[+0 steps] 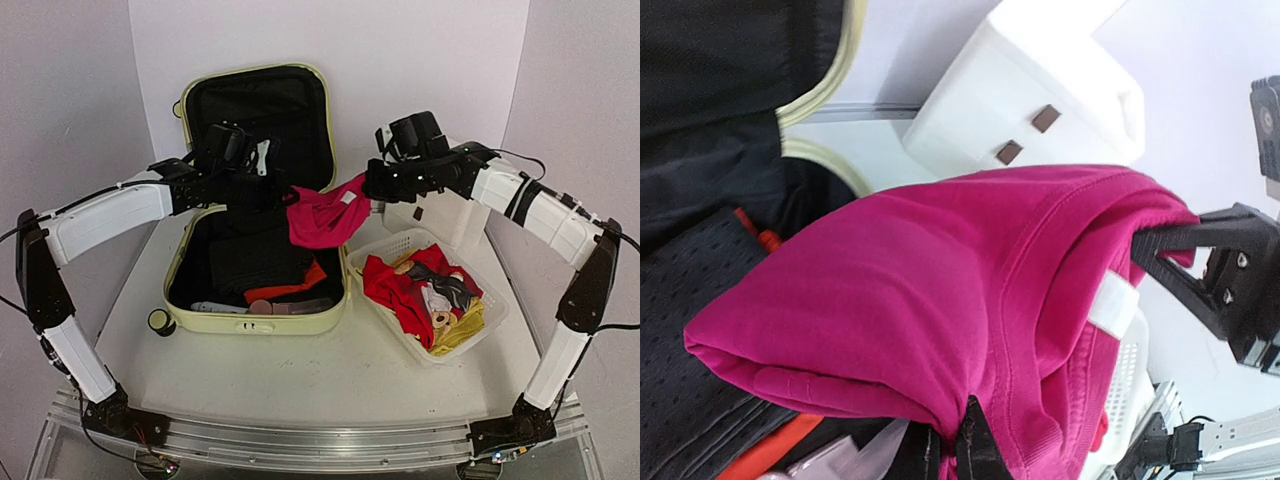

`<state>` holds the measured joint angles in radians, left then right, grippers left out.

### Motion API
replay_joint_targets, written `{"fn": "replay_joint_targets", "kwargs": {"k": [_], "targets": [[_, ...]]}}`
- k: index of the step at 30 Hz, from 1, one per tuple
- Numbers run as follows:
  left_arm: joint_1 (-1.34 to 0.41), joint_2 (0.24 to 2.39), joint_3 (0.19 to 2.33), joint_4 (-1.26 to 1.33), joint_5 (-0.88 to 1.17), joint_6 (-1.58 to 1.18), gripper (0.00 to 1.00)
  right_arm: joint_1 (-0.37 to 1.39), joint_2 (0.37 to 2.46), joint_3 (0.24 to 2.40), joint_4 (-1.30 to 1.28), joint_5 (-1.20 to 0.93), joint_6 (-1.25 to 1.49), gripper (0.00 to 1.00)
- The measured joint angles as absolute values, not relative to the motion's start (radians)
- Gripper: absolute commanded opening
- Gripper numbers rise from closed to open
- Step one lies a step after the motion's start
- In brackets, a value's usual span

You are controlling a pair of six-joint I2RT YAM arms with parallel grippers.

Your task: Open, take out, and arrange the luggage

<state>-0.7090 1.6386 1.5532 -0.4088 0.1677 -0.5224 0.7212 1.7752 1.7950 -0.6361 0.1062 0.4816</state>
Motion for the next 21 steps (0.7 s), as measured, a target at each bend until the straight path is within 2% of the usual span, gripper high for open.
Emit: {"fn": "replay_joint_targets", "kwargs": {"k": [10, 21], "targets": [[-0.862, 1.946, 1.913, -0.369, 0.165, -0.533, 0.0, 0.53, 1.612, 1.657, -0.68, 0.126, 0.439, 0.0], [-1.048, 2.099, 2.001, -0.337, 0.1, -0.58, 0.0, 0.327, 1.48, 1.455, -0.756, 0.134, 0.414, 0.0]]}}
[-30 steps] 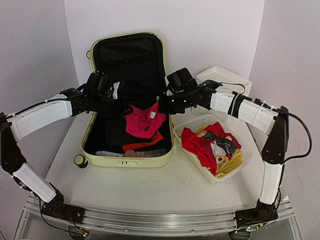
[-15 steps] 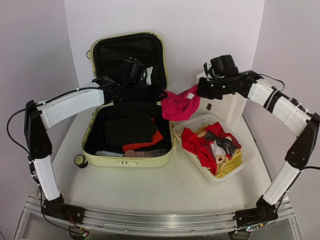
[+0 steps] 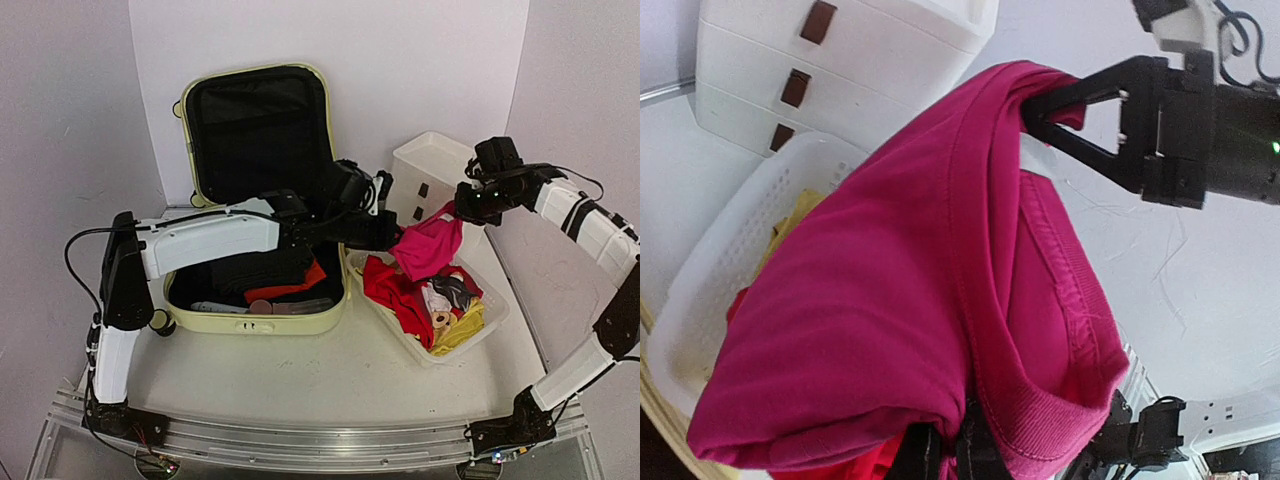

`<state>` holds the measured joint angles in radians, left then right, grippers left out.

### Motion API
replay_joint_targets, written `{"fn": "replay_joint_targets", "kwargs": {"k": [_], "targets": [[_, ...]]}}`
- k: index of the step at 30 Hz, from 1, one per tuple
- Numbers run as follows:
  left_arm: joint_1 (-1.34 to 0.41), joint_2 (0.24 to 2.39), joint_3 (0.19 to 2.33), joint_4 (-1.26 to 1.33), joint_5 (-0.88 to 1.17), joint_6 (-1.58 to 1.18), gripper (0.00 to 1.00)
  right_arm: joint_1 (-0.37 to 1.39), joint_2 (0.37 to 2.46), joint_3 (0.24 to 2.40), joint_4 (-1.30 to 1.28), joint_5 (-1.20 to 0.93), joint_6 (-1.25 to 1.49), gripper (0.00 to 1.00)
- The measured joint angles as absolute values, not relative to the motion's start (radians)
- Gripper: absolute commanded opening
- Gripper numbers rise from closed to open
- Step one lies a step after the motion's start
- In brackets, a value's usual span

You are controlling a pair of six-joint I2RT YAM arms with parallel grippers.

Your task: Open, take out, and arrange the luggage

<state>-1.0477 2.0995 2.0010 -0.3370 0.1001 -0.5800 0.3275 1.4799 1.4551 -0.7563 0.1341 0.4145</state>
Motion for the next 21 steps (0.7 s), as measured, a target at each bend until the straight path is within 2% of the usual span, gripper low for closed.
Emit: {"fn": "replay_joint_targets", "kwargs": {"k": [7, 13, 15, 18, 21], "targets": [[-1.131, 2.248, 2.005, -0.303, 0.094, -0.607, 0.0, 0.24, 1.514, 1.259, -0.761, 0.108, 0.431, 0.0], [-1.182, 2.26, 1.933, -0.292, 0.094, -0.604, 0.03, 0.238, 1.47, 1.109, -0.76, 0.114, 0.46, 0.2], [-1.191, 2.259, 1.919, -0.286, 0.097, -0.604, 0.14, 0.237, 1.444, 1.066, -0.754, 0.113, 0.475, 0.28], [-1.195, 2.258, 1.91, -0.287, 0.113, -0.603, 0.4, 0.234, 1.393, 1.006, -0.74, 0.115, 0.495, 0.5], [-1.197, 2.252, 1.91, -0.288, 0.126, -0.584, 0.63, 0.229, 1.295, 0.971, -0.733, 0.115, 0.492, 0.54]]}}
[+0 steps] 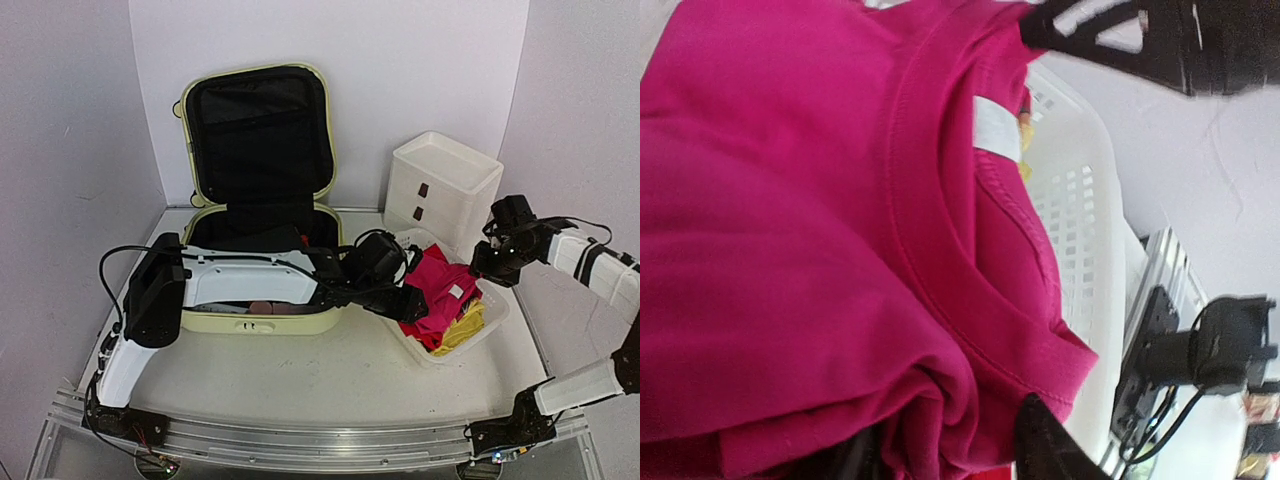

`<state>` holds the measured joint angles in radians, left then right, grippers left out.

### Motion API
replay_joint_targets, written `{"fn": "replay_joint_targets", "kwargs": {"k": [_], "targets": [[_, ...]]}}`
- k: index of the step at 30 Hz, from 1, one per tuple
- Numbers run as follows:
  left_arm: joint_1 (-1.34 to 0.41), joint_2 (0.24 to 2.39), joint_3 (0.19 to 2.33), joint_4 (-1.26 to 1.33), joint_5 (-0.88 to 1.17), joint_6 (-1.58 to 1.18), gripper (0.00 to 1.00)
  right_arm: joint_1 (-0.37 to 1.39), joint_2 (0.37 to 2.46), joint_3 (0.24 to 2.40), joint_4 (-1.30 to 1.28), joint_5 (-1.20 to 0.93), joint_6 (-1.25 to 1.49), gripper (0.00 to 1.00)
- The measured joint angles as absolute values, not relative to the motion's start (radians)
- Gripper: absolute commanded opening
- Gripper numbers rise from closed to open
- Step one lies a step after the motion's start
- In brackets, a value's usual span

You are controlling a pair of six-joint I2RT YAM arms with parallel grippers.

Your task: Open, take out, and arrange the luggage

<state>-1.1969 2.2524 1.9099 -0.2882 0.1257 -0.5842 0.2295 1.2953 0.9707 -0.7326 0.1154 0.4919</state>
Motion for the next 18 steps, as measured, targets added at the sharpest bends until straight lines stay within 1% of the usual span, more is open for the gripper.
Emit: {"fn": "replay_joint_targets", "kwargs": {"k": [2, 3, 5, 6, 9, 10, 12, 13, 15, 18], "targets": [[-1.2, 2.242, 1.91, -0.291, 0.126, -0.564, 0.77, 0.229, 1.218, 0.974, -0.712, 0.104, 0.484, 0.54], [-1.202, 2.234, 1.91, -0.297, 0.119, -0.551, 0.81, 0.229, 1.191, 0.979, -0.705, 0.091, 0.479, 0.54], [-1.203, 2.209, 1.91, -0.315, 0.095, -0.52, 0.82, 0.229, 1.143, 0.999, -0.679, 0.041, 0.469, 0.54], [-1.204, 2.195, 1.91, -0.322, 0.079, -0.507, 0.82, 0.229, 1.132, 1.008, -0.657, 0.006, 0.466, 0.52], [-1.197, 2.128, 1.909, -0.355, 0.031, -0.466, 0.82, 0.229, 1.132, 1.01, -0.577, -0.127, 0.467, 0.39], [-1.19, 2.099, 1.909, -0.365, 0.022, -0.456, 0.82, 0.229, 1.138, 0.999, -0.529, -0.183, 0.477, 0.3], [-1.168, 2.041, 1.908, -0.376, 0.011, -0.439, 0.8, 0.229, 1.152, 0.958, -0.42, -0.29, 0.519, 0.03], [-1.151, 2.011, 1.901, -0.377, 0.004, -0.432, 0.8, 0.23, 1.161, 0.929, -0.362, -0.338, 0.546, 0.0], [-1.108, 1.94, 1.869, -0.378, -0.004, -0.419, 0.79, 0.241, 1.177, 0.864, -0.247, -0.413, 0.603, 0.0], [-1.04, 1.856, 1.809, -0.38, -0.011, -0.416, 0.79, 0.281, 1.205, 0.791, -0.107, -0.461, 0.668, 0.0]]}}
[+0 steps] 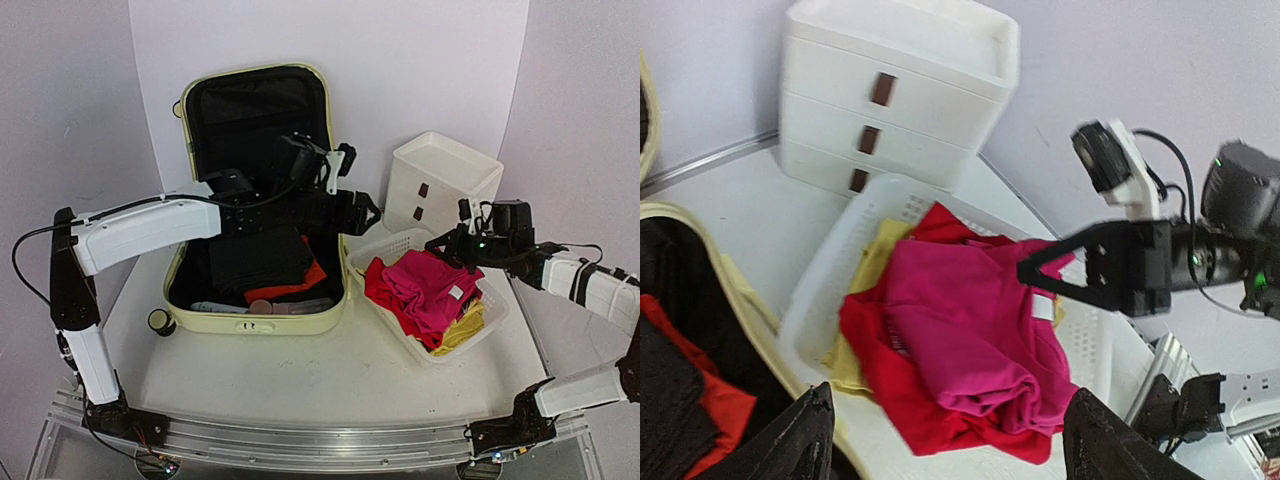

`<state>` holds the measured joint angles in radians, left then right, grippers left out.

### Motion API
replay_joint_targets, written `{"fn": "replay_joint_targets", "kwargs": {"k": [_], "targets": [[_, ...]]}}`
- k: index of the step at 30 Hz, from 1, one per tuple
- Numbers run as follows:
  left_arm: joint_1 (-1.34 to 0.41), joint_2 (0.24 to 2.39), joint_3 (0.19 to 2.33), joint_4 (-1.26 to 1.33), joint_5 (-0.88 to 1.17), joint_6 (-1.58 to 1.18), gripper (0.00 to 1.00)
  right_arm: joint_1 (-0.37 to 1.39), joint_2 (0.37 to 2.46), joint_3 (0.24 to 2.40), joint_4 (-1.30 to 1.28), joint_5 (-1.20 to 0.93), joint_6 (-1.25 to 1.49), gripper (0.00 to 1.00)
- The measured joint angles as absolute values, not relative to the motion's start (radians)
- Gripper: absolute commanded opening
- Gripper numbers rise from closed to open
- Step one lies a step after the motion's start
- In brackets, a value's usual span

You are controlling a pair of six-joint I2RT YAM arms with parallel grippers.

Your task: Open, take out, and arrange the luggage

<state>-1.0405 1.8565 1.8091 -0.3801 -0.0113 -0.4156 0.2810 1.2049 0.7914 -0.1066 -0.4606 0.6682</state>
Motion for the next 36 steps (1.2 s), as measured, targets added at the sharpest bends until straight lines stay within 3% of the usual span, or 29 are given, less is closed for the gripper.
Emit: {"fn": "replay_joint_targets", "kwargs": {"k": [7, 14, 17, 22, 28, 36], "targets": [[-0.888, 1.77, 1.658, -0.407, -0.029, -0.415, 0.79, 0.432, 1.308, 0.61, 0.334, -0.451, 0.788, 0.0], [-0.793, 1.739, 1.549, -0.43, -0.027, -0.419, 0.79, 0.474, 1.673, 0.437, 0.792, -0.327, 0.885, 0.0], [-0.776, 1.721, 1.53, -0.432, -0.029, -0.419, 0.79, 0.474, 1.723, 0.428, 0.896, -0.288, 0.894, 0.0], [-0.757, 1.702, 1.51, -0.43, -0.025, -0.418, 0.79, 0.487, 1.628, 0.439, 0.778, -0.212, 0.836, 0.0], [-0.699, 1.683, 1.474, -0.434, -0.022, -0.416, 0.81, 0.488, 1.339, 0.585, 0.441, -0.098, 0.702, 0.0], [-0.649, 1.656, 1.44, -0.449, -0.035, -0.413, 0.83, 0.401, 1.386, 0.631, 0.396, -0.075, 0.641, 0.0]]}}
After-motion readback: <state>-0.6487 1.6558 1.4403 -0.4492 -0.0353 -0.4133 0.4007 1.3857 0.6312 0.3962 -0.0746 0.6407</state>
